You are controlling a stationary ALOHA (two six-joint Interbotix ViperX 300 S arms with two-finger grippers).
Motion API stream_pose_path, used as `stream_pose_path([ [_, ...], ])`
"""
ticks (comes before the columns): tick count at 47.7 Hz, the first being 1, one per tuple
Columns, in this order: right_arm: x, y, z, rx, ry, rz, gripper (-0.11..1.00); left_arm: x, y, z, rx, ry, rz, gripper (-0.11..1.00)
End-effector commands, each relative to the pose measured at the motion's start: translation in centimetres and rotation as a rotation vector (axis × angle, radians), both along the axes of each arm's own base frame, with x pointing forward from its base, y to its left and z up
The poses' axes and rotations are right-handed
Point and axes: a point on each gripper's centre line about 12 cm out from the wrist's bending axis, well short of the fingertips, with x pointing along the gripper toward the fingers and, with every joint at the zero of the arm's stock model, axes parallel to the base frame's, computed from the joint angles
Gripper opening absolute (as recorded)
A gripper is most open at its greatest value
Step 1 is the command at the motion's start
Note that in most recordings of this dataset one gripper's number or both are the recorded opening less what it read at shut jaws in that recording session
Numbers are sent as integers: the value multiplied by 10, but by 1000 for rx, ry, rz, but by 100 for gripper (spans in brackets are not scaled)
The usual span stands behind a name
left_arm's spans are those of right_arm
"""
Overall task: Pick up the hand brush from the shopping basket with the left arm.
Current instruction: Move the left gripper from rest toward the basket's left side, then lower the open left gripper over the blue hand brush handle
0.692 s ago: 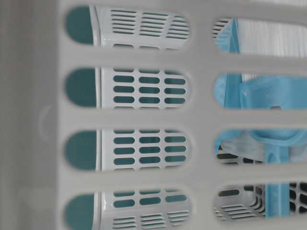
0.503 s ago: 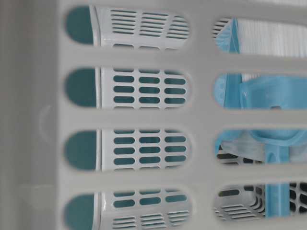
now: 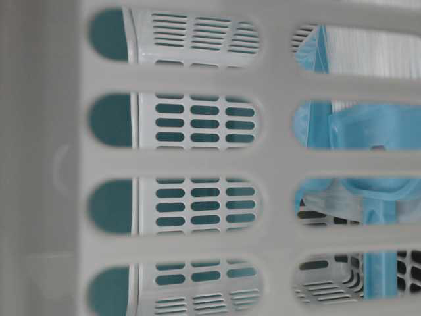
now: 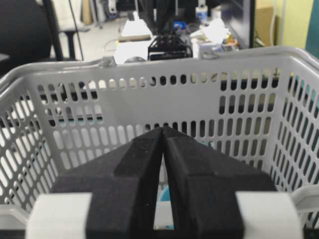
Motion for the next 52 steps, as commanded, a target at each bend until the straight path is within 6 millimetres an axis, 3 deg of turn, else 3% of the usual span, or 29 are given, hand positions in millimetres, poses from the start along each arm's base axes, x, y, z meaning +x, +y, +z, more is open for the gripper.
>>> stream_pose_path([
  [1, 1, 0, 10, 2, -23, 0, 2, 12, -1, 14, 2, 38, 0, 0],
  [6, 1, 0, 11, 0, -25, -2, 20, 25, -3, 13, 4, 158, 2, 0],
  [12, 1, 1, 10, 8, -25, 3, 58, 41, -3, 13, 5, 265, 9, 1],
  [17, 1, 1, 9, 8, -21, 8, 79, 56, -6, 7, 9, 349, 9, 17],
  [26, -2, 2, 12, 8, -37, 11, 76, 90, -16, 7, -3, 415, 3, 73],
  [30, -7, 2, 14, 8, -55, 12, 76, 102, -18, 2, -5, 457, 6, 87],
  [35, -12, 2, 17, 8, -78, 12, 76, 113, -24, -7, 4, 519, -4, 83],
  [40, -15, 2, 19, 7, -92, 14, 76, 122, -30, -18, -3, 590, -1, 86],
  [52, -16, 2, 11, 10, -49, 14, 76, 139, -50, -68, -37, 765, 36, 90],
])
